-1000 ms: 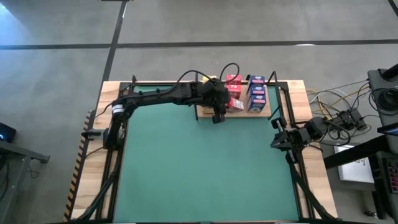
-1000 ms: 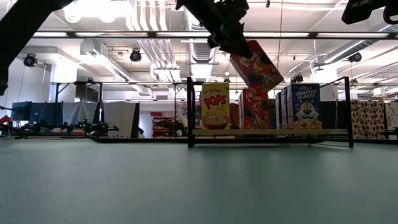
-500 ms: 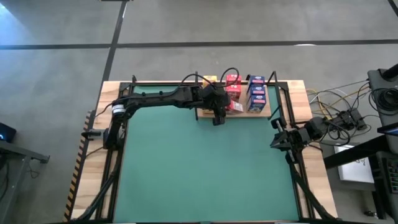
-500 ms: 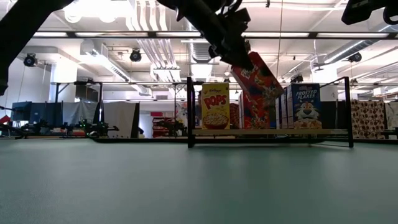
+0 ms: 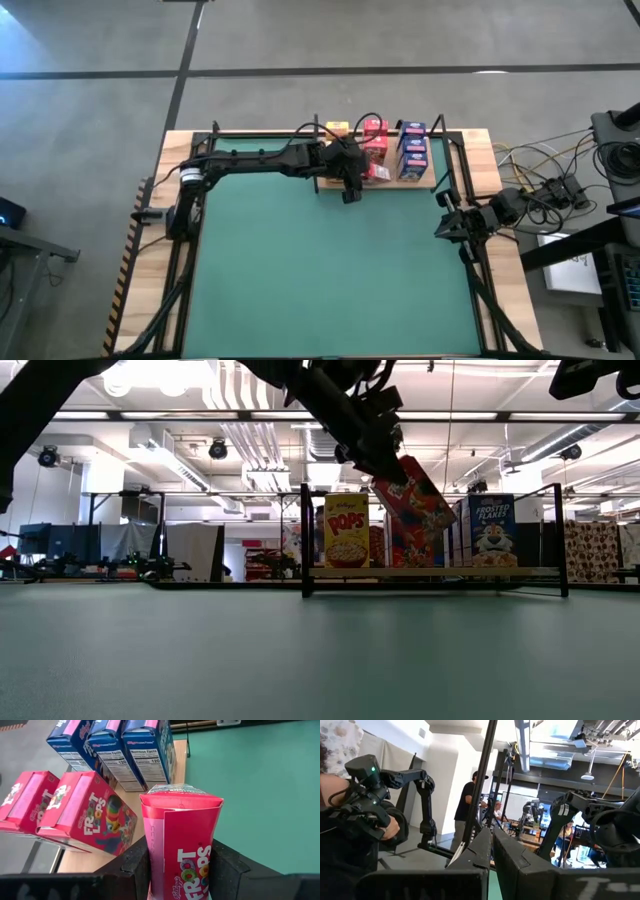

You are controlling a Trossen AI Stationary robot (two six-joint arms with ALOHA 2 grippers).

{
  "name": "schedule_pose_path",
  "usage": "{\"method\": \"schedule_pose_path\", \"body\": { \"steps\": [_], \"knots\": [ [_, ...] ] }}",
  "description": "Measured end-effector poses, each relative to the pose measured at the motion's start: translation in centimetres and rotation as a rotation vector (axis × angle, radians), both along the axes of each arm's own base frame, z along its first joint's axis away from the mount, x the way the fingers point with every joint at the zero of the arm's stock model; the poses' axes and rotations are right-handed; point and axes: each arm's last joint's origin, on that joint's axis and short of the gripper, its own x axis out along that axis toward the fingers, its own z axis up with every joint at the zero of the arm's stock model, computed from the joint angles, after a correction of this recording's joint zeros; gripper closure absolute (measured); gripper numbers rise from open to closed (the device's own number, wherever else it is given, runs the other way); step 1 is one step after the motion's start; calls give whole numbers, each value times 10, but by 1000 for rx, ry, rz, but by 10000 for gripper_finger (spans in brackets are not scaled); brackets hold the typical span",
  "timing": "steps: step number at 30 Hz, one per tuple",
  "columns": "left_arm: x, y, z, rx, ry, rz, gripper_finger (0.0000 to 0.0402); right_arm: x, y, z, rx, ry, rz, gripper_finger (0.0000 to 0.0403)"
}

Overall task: Stack cereal on shelf
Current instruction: Put the red cereal box on the shelf aligned with the other red cereal boxes

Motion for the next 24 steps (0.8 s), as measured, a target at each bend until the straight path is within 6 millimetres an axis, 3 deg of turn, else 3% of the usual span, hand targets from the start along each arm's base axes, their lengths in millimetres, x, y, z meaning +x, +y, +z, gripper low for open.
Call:
{"method": "schedule_pose_path", "body": {
  "steps": [24],
  "knots": [
    [-3, 2, -9, 24, 35, 43, 269, 0, 0, 0, 0, 1, 0, 394]
  ]
}}
